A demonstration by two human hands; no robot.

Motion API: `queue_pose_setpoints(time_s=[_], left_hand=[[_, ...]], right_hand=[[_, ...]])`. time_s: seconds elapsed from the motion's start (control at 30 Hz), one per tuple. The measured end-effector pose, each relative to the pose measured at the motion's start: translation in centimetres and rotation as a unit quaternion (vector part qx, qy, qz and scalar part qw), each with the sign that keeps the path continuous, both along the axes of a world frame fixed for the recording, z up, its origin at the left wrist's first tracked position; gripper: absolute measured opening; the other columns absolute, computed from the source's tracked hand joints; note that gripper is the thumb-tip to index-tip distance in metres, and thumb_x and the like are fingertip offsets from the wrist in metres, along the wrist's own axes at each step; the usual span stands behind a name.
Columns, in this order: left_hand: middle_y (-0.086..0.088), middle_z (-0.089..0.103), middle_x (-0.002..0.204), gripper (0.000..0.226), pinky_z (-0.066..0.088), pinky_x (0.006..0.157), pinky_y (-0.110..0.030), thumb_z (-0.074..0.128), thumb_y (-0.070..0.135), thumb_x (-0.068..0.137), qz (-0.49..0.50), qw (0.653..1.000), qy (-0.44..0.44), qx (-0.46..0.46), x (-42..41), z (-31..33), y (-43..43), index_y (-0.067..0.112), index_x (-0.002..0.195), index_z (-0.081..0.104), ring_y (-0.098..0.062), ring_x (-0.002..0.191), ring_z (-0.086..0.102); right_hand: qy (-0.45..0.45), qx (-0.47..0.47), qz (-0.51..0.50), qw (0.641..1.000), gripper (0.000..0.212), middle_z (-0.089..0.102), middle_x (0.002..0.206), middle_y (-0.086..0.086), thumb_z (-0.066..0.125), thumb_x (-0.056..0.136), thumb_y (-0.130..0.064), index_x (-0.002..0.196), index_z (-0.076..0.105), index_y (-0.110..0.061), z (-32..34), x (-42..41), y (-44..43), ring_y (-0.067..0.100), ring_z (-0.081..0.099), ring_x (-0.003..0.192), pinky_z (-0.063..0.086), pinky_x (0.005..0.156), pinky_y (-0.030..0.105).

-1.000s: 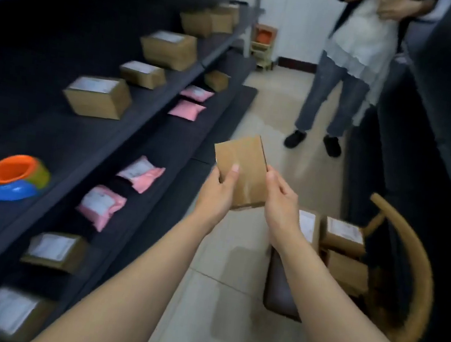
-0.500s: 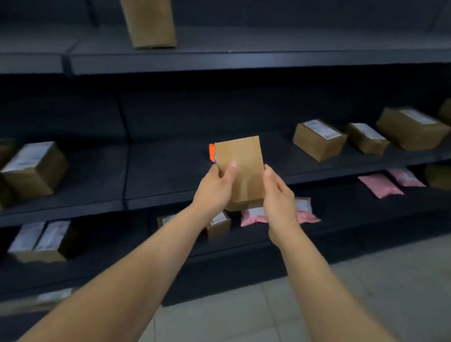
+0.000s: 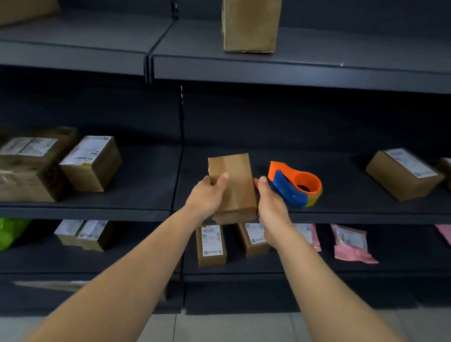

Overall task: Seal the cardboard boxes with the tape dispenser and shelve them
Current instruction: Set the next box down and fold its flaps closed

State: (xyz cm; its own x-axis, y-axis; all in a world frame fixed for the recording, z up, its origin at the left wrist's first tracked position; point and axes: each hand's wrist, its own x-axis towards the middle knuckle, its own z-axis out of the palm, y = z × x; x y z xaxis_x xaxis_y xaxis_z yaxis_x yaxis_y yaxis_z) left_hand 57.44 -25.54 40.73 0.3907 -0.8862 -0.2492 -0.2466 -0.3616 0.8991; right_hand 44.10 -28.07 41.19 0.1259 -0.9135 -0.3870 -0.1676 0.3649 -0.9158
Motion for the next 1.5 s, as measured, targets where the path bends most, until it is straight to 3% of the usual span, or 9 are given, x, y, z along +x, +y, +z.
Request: queue_pose_setpoints(time_s=[0.1, 0.27, 0.53, 0.73, 0.9, 1.0, 1.2, 1.37, 1.5], left_hand=[[0.001, 0.053, 0.116, 0.057, 0.046, 0.091, -0.034, 0.040, 0.053, 0.096, -0.018, 0.999, 0.015, 0.026, 1.2, -1.3, -2.1, 0.011, 0.135, 0.046, -0.019, 0.101, 0.052], [-0.003, 0.057, 0.127, 0.062, 0.049, 0.098, -0.043, 0.048, 0.056, 0.091, -0.038, 0.997, 0.028, 0.062, 2.4, -3.4, -4.4, 0.012, 0.135, 0.046, -0.023, 0.111, 0.057], [0.000, 0.058, 0.126, 0.054, 0.048, 0.091, -0.033, 0.055, 0.045, 0.092, -0.047, 0.996, -0.012, 0.072, 3.8, -4.8, -6.9, 0.016, 0.135, 0.043, -0.020, 0.110, 0.057], [-0.001, 0.058, 0.126, 0.057, 0.048, 0.092, -0.033, 0.060, 0.042, 0.090, -0.042, 0.995, -0.010, 0.093, 3.7, -5.4, -7.7, 0.015, 0.137, 0.040, -0.020, 0.111, 0.058], [-0.001, 0.057, 0.126, 0.058, 0.051, 0.095, -0.043, 0.061, 0.043, 0.089, -0.019, 0.995, 0.009, 0.094, 3.3, -5.5, -8.0, 0.017, 0.136, 0.039, -0.021, 0.110, 0.059], [-0.001, 0.055, 0.118, 0.057, 0.054, 0.085, -0.039, 0.062, 0.039, 0.089, 0.002, 0.994, 0.021, 0.104, 3.5, -5.3, -8.2, 0.019, 0.131, 0.029, -0.021, 0.102, 0.059], [-0.001, 0.057, 0.104, 0.053, 0.058, 0.067, -0.035, 0.063, 0.034, 0.090, 0.017, 0.993, 0.059, 0.101, 3.8, -4.1, -8.8, 0.026, 0.121, 0.021, -0.019, 0.086, 0.063], [-0.006, 0.062, 0.108, 0.045, 0.060, 0.072, -0.040, 0.059, 0.040, 0.091, 0.013, 0.996, 0.034, 0.079, 3.9, -3.2, -9.3, 0.031, 0.125, 0.031, -0.026, 0.087, 0.068], [0.002, 0.047, 0.133, 0.083, 0.057, 0.082, -0.037, 0.075, 0.040, 0.079, -0.072, 0.992, 0.033, 0.093, 4.2, -2.8, -9.3, 0.033, 0.145, 0.026, -0.020, 0.107, 0.060]], right_hand=[[0.014, 0.028, -0.003, 1.000, 0.058, 0.055, 0.135, 0.000, 0.033, 0.094, -0.062, 0.136, 0.051, -0.026, -1.2, 1.2, -2.0, 0.022, 0.050, 0.124, 0.037, 0.109, 0.043], [0.036, 0.078, -0.004, 0.996, 0.067, 0.051, 0.140, 0.002, 0.035, 0.091, -0.066, 0.140, 0.046, -0.023, -2.8, 2.5, -4.4, 0.024, 0.048, 0.128, 0.034, 0.111, 0.044], [0.039, 0.108, 0.023, 0.993, 0.061, 0.041, 0.149, 0.004, 0.034, 0.096, -0.058, 0.145, 0.037, -0.022, -3.8, 3.2, -7.3, 0.024, 0.038, 0.136, 0.031, 0.111, 0.040], [0.038, 0.124, 0.018, 0.991, 0.052, 0.046, 0.143, 0.005, 0.034, 0.101, -0.047, 0.142, 0.041, -0.016, -3.9, 2.7, -9.4, 0.023, 0.043, 0.130, 0.036, 0.105, 0.037], [0.020, 0.150, 0.047, 0.987, 0.041, 0.052, 0.134, -0.003, 0.035, 0.103, -0.038, 0.140, 0.043, -0.023, -5.0, 2.8, -10.4, 0.017, 0.050, 0.115, 0.039, 0.093, 0.034], [0.023, 0.158, 0.063, 0.985, 0.035, 0.057, 0.119, -0.002, 0.037, 0.102, -0.038, 0.131, 0.049, -0.023, -5.0, 2.7, -11.0, 0.015, 0.053, 0.099, 0.042, 0.086, 0.032], [-0.001, 0.182, 0.087, 0.979, 0.031, 0.063, 0.100, 0.001, 0.041, 0.100, -0.044, 0.115, 0.054, -0.021, -4.5, 2.5, -12.1, 0.018, 0.059, 0.091, 0.047, 0.078, 0.036], [-0.028, 0.190, 0.092, 0.977, 0.031, 0.063, 0.110, 0.004, 0.044, 0.097, -0.050, 0.108, 0.056, -0.023, -3.9, 2.7, -13.1, 0.024, 0.059, 0.104, 0.049, 0.092, 0.049], [-0.020, 0.178, 0.086, 0.980, 0.033, 0.064, 0.102, 0.005, 0.041, 0.097, -0.051, 0.096, 0.057, -0.022, -3.4, 2.9, -13.5, 0.023, 0.060, 0.096, 0.052, 0.086, 0.044]])
